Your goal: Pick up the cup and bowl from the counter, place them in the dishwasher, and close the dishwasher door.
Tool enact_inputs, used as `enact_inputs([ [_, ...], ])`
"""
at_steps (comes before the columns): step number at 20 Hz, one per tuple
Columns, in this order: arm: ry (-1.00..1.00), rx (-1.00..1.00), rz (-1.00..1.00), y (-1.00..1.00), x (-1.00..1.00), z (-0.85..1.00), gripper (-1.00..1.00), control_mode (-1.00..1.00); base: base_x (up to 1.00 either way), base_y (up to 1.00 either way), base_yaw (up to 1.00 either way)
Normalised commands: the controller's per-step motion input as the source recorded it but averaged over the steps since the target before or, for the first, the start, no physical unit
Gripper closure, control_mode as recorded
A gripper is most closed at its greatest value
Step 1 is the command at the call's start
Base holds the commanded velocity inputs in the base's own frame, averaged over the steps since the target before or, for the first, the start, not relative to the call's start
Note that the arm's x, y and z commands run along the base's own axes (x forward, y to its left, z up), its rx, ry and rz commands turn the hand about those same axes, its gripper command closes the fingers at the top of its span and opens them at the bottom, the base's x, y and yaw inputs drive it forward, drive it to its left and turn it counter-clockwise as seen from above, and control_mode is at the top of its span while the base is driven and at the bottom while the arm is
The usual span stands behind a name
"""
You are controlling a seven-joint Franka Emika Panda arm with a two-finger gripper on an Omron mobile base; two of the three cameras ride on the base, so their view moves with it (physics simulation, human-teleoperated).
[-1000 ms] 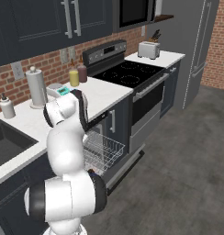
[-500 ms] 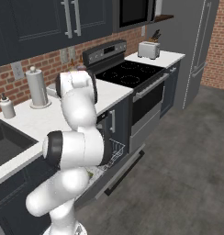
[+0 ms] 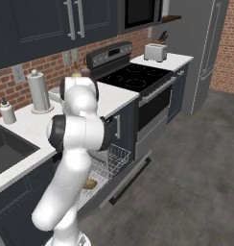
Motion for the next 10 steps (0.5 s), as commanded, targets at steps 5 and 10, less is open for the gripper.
enact_inputs([
  [5, 0.32, 0.09, 0.0, 0.0, 0.71, 0.46, -1.0, -1.0, 0.0, 0.0, 0.0],
  [10, 0.25, 0.07, 0.0, 0.0, 0.71, 0.66, -1.0, -1.0, 0.0, 0.0, 0.0],
])
